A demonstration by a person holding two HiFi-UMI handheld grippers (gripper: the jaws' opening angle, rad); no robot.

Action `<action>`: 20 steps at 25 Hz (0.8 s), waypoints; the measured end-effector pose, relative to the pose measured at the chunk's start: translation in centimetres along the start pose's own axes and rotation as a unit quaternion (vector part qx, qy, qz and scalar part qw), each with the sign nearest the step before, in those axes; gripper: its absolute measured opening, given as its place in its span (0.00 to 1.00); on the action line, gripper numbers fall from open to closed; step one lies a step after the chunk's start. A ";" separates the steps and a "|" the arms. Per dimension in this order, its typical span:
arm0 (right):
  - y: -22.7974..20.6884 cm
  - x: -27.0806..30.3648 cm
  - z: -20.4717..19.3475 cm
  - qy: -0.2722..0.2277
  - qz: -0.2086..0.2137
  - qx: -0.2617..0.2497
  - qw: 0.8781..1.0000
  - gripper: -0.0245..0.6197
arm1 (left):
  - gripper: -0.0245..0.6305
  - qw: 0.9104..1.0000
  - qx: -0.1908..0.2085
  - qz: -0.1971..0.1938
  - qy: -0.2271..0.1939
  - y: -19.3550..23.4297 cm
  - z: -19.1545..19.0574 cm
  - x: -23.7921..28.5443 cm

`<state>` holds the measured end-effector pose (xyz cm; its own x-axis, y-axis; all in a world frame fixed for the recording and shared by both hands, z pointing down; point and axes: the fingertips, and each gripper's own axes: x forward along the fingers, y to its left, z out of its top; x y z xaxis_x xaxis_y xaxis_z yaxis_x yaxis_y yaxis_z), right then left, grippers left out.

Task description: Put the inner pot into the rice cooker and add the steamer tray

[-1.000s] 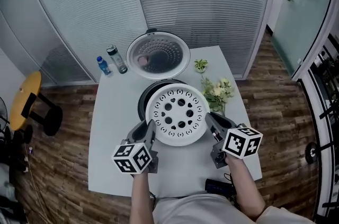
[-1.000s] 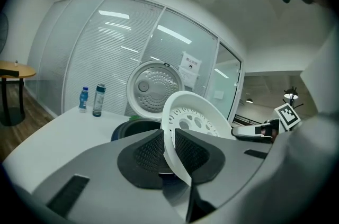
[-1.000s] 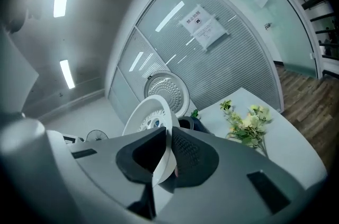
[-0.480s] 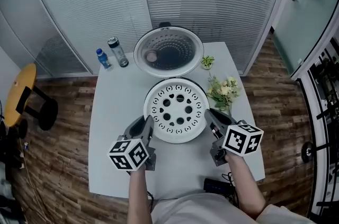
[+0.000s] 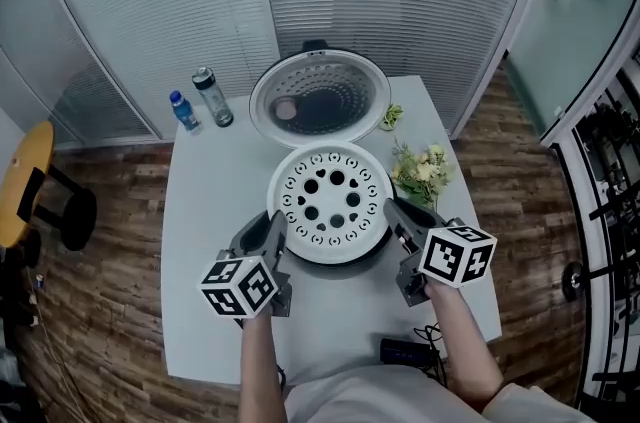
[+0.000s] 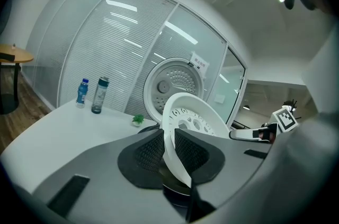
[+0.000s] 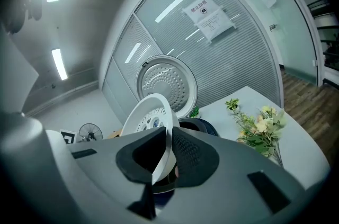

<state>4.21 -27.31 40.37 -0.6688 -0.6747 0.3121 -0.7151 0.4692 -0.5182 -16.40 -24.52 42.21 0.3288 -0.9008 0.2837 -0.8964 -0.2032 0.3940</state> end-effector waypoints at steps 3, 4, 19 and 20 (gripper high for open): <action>-0.6 0.4 -0.3 0.005 -0.008 -0.007 1.000 0.11 | 0.14 1.000 -0.003 -0.001 0.005 0.2 -0.5 0.6; -0.9 0.6 -0.4 0.007 -0.010 -0.008 1.000 0.11 | 0.14 1.000 -0.003 -0.002 0.007 0.3 -0.6 0.8; -2.8 2.3 -1.8 0.031 -0.031 -0.011 0.999 0.12 | 0.14 1.000 0.000 -0.006 0.031 1.4 -1.8 3.0; -2.9 2.3 -1.9 0.033 -0.032 -0.013 0.999 0.12 | 0.14 0.999 0.001 -0.005 0.032 1.5 -1.9 3.1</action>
<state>4.36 -29.18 44.12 -0.6335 -0.6648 0.3959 -0.7607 0.4415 -0.4758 -16.15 -26.84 45.32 0.3567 -0.8720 0.3352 -0.8933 -0.2134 0.3955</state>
